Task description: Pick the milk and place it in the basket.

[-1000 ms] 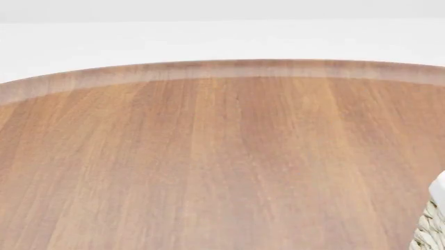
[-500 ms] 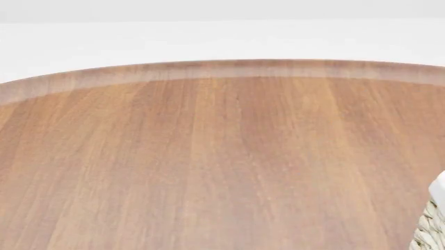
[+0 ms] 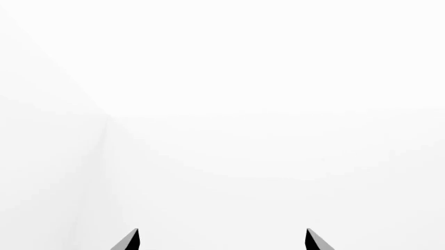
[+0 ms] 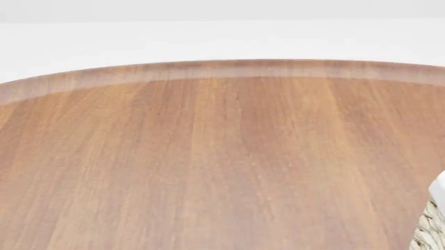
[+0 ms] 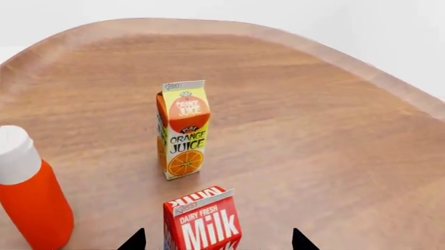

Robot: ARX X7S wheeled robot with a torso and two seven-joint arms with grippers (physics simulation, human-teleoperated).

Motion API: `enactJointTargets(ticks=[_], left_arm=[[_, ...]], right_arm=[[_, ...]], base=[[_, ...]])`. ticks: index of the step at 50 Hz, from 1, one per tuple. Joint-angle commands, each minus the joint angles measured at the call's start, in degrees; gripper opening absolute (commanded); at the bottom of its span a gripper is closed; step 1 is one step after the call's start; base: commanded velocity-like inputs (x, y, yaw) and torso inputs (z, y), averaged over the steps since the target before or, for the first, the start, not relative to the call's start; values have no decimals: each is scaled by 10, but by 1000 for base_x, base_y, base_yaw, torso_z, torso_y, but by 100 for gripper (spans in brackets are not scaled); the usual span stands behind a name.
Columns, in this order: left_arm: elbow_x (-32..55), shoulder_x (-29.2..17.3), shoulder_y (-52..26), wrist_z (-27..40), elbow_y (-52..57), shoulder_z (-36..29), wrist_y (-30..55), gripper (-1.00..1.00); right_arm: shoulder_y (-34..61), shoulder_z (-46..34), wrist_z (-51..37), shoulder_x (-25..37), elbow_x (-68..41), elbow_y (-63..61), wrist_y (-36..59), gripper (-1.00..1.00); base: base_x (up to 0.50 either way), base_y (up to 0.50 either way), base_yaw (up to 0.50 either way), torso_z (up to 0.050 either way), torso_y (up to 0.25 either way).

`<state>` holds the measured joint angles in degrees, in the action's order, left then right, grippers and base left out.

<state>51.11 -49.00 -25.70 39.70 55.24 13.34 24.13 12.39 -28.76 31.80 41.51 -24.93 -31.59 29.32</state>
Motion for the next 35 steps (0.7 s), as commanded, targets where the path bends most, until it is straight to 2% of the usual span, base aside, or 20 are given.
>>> enactJointTargets(ticks=[1,35], left_arm=[[-13,11,4,-11,-1,10,-3,100],[-13,6,10,-7,-3,8,-11,100]], right_arm=[[4,-3,13,-21,19,21,-1,100],[61,-69,51,-68,57,108,-4,100]], base=[[0,0,0,0,0],[0,0,0,0,0]])
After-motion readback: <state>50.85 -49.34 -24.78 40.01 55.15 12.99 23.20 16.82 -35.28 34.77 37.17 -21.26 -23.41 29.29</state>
